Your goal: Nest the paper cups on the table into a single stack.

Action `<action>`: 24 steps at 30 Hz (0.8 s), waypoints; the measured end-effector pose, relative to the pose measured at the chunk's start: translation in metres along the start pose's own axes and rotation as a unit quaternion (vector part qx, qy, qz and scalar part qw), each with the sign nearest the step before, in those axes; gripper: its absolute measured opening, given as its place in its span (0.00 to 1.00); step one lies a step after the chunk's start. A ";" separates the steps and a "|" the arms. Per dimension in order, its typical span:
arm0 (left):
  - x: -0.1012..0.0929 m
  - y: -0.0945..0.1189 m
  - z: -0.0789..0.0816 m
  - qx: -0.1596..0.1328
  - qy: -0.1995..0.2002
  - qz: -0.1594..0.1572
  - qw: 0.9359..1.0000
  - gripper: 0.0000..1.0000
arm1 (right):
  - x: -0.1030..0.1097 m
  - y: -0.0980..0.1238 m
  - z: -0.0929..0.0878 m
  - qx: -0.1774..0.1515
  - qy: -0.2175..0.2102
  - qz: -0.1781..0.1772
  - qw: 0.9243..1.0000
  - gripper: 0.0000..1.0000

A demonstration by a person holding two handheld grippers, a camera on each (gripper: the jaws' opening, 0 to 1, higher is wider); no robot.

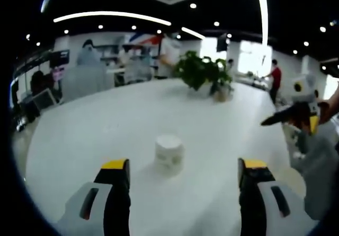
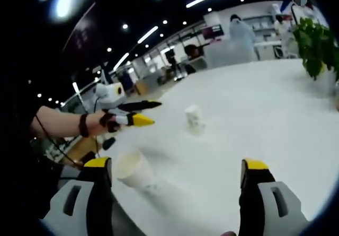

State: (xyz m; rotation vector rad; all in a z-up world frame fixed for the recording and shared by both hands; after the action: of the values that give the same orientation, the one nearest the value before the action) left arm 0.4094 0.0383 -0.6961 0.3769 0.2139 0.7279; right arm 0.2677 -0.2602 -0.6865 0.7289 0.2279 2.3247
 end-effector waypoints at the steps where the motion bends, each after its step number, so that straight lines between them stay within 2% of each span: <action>1: 0.000 -0.003 0.000 0.002 -0.001 -0.001 1.000 0.82 | -0.001 0.000 0.000 0.000 0.001 -0.002 1.000 1.00; 6: 0.000 -0.017 -0.001 0.010 -0.010 -0.003 1.000 0.82 | -0.006 0.006 0.003 -0.014 -0.002 -0.006 1.000 1.00; 24: 0.007 -0.059 -0.004 0.025 -0.022 0.011 0.999 0.79 | -0.021 0.015 -0.007 -0.015 -0.023 -0.018 0.999 1.00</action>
State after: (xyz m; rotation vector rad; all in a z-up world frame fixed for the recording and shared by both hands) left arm 0.4492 0.0036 -0.7243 0.4420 0.1874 0.7374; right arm 0.2678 -0.2850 -0.6962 0.7558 0.1842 2.2699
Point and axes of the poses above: the point that each gripper's makers call its tool centre point, and the gripper's own axes: y roughly backward along the fingers, x roughly to its left, z roughly out of its top, the point moved 10 cm from there along y, roughly backward along the fingers, and after that the axes turned 6 degrees about z, right-handed, at the moved point
